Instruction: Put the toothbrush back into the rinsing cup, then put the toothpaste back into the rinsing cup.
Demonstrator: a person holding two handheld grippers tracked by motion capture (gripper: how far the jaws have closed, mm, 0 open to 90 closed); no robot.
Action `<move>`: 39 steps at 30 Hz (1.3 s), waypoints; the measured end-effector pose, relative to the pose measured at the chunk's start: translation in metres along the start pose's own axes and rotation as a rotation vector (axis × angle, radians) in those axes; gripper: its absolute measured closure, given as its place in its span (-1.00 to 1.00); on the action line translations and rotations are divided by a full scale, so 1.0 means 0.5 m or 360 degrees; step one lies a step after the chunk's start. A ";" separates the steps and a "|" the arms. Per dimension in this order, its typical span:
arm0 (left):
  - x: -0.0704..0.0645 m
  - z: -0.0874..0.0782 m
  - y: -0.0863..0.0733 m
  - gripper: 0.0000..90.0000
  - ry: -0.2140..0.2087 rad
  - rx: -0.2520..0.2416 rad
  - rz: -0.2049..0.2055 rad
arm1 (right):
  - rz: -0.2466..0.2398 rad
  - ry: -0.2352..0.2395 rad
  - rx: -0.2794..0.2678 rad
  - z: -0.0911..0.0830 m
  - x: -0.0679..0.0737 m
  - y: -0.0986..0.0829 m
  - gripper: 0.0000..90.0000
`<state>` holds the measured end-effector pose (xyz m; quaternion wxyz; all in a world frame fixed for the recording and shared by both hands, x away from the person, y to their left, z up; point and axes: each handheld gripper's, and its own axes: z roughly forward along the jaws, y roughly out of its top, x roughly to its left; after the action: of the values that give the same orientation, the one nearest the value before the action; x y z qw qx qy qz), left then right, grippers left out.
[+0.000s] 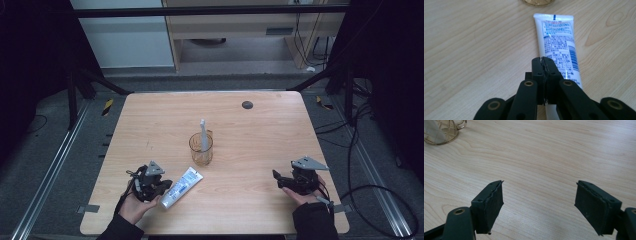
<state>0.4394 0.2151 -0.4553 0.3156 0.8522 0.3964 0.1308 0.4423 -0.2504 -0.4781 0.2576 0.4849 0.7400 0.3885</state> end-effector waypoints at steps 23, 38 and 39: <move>-0.012 0.009 0.058 0.04 -0.0038 -0.0005 0.0050 | 0.0007 0.0003 0.0019 0.006 0.000 0.005 -0.52; -0.035 0.035 0.094 -0.25 0.0010 0.0034 0.0118 | 0.0001 -0.0002 0.0029 0.010 0.000 0.009 -0.53; -0.035 0.036 0.097 -0.25 0.0010 0.0033 0.0119 | 0.0000 -0.0002 0.0028 0.010 0.000 0.009 -0.53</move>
<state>0.4651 0.1705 -0.4375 0.3004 0.8692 0.3665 0.1409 0.4485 -0.2479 -0.4770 0.2538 0.4873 0.7433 0.3817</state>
